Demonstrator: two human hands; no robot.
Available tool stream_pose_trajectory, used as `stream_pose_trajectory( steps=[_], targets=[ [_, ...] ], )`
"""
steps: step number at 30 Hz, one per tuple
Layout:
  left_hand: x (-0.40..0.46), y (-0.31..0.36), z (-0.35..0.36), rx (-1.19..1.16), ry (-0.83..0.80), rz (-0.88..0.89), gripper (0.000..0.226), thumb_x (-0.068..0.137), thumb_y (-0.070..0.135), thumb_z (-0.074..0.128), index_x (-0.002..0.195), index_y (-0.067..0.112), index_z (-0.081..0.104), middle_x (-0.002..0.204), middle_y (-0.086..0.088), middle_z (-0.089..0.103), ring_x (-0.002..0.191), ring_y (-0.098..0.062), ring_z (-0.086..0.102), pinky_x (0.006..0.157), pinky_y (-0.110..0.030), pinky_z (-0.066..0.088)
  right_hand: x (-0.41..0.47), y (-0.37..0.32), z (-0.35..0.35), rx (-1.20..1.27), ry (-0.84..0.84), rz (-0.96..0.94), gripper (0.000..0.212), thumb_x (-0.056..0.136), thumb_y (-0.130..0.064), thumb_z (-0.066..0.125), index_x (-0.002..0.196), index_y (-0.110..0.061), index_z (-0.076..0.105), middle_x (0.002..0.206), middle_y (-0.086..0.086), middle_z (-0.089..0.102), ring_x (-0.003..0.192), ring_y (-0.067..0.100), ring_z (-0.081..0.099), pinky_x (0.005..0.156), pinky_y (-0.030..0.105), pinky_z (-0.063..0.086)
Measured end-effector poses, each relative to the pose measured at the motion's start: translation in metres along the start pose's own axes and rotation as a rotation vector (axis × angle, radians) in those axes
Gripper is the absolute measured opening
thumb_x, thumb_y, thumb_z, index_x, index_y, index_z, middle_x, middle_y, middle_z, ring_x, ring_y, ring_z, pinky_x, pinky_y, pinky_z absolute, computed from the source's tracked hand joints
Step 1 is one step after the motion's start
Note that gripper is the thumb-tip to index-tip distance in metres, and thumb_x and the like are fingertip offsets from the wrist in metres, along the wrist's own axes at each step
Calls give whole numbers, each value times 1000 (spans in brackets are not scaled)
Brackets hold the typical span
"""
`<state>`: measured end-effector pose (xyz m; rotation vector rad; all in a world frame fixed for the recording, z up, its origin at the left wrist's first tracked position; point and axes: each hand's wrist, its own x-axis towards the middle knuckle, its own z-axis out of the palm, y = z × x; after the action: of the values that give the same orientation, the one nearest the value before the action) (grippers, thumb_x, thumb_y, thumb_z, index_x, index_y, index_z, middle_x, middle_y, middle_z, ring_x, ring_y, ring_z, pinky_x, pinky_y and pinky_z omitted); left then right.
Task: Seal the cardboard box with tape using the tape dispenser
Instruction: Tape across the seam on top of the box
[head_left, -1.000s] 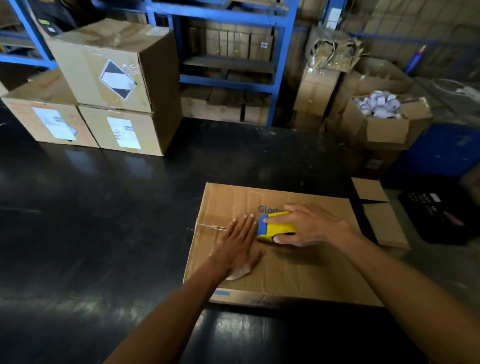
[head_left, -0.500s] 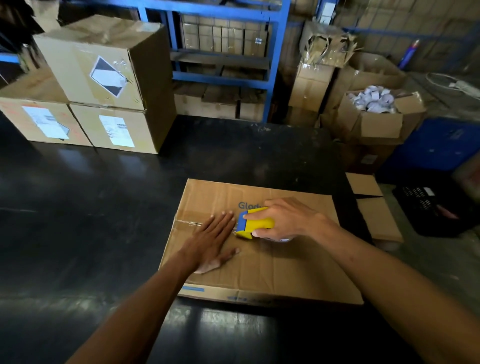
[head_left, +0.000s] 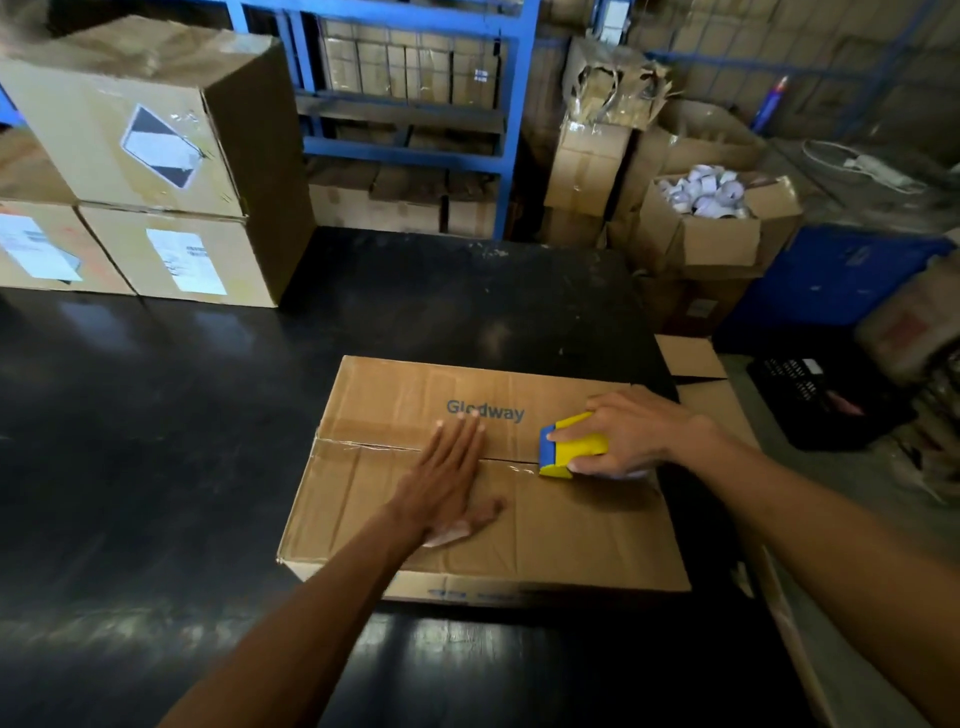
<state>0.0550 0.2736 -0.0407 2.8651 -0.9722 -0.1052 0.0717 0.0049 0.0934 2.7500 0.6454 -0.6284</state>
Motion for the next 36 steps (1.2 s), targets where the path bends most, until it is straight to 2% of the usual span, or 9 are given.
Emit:
stream_pose_trajectory(
  steps=[3,6,10,18,22,29,31,34,36],
  targets=[
    [19,33,12,-16,5,42,94,90,75,5,157,8,7,166,-10,1,151,-22,-10,121,-43,-3,-3,-4,3,13,35,-3,58,85,-74,40,138,-53,37,142,9,47,126,28,45,97,42,35],
    [16,20,16,26,0,94,94,88,75,-4,158,14,10,166,-4,3,152,-21,-5,120,-42,-2,-5,-10,9,75,34,39,58,85,-73,42,139,-54,36,141,10,47,124,30,45,96,41,35],
    [-6,-16,12,68,2,125,85,94,73,6,158,16,13,165,-3,8,152,-22,3,118,-42,2,14,-35,8,81,98,-5,59,82,-74,43,138,-55,38,142,9,48,126,29,46,98,42,36],
    [-39,-57,-2,83,-54,106,81,97,70,17,157,22,-4,164,3,-12,150,-16,-16,120,-37,-8,38,-71,-7,38,245,-100,55,82,-70,47,134,-51,47,114,8,64,104,27,58,81,36,44],
    [-39,-57,-2,75,-33,114,80,97,71,17,157,22,-4,164,4,-12,151,-16,-16,121,-38,-6,26,-63,-5,26,183,-67,58,82,-75,41,137,-55,38,124,7,59,111,26,54,83,37,40],
    [-36,-59,1,61,-56,123,83,94,75,7,157,23,-8,164,4,-14,149,-12,-21,122,-39,-6,-21,6,12,41,-171,52,64,83,-79,37,141,-60,20,153,6,30,134,25,35,103,43,29],
    [-35,-58,-2,65,-69,127,86,92,76,4,157,22,-7,165,3,-13,150,-14,-20,122,-40,-6,-26,11,17,45,-168,65,63,83,-79,36,141,-61,19,147,7,36,121,20,43,95,39,35],
    [-28,-44,-11,79,-53,124,91,90,77,3,157,15,-2,163,-4,-10,151,-21,-13,120,-41,-9,-20,9,8,-28,-135,9,60,86,-77,35,141,-58,24,120,-1,44,93,10,41,73,30,30],
    [-17,-14,-10,45,-15,169,91,93,75,11,157,11,0,164,-7,-7,151,-22,-11,121,-41,-7,-17,9,4,-61,-116,-17,61,85,-78,34,142,-56,27,116,-3,45,97,12,45,72,30,31]
  ],
)
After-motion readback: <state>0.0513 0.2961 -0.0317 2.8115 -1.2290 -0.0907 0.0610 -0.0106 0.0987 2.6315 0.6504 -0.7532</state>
